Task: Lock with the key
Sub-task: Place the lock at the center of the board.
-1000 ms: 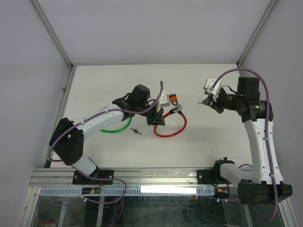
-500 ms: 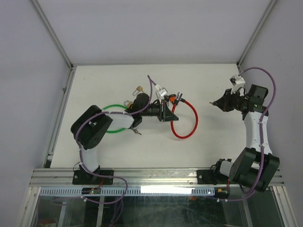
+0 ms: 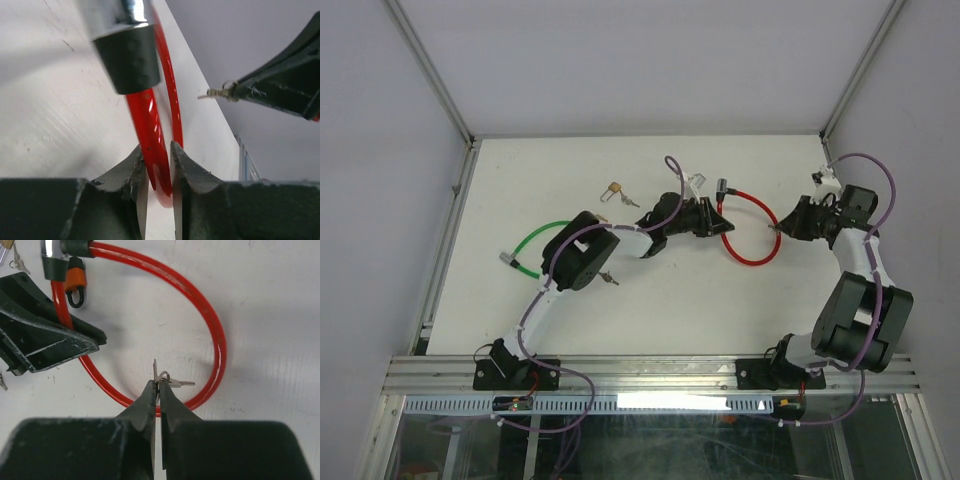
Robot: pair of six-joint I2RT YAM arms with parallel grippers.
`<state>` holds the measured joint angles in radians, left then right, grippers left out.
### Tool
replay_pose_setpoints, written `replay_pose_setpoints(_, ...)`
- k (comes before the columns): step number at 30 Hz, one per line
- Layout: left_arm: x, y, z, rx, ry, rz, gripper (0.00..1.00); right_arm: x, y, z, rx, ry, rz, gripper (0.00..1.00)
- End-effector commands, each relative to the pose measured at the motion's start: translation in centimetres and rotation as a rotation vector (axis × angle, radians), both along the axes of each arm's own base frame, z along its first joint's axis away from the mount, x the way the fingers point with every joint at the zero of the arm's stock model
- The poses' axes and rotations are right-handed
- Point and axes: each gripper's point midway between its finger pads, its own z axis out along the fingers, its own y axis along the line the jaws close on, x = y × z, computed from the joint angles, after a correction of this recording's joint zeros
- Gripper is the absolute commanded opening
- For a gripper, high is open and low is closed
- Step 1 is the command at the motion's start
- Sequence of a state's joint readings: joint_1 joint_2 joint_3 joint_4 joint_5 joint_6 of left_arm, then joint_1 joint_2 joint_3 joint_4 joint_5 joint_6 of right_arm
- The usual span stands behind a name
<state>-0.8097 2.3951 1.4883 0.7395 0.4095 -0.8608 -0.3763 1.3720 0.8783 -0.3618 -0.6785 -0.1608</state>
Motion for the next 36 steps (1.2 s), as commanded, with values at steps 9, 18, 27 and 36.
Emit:
replay_pose_setpoints(9, 2.6, -1.4, 2.3, 0.088, -0.207, 0.195, 0.41, 1.4, -2.7, -0.4, -0.076, -0.021, -0.123, 0.02)
replay_pose_setpoints(18, 1.7, 3.1, 9.0, 0.110, -0.468, 0.287, 0.61, 1.2, -3.4, -1.7, -0.105, 0.025, -0.121, 0.04)
replay_pose_setpoints(27, -3.1, 10.6, 14.8, 0.165, -0.795, 0.331, 0.69, 0.7, -2.0, -2.5, -0.043, 0.056, -0.038, 0.06)
replay_pose_setpoints(36, -9.6, 20.2, 15.5, 0.068, -0.853, 0.344, 0.99, 0.8, -0.9, -3.8, -0.041, 0.098, 0.014, 0.08)
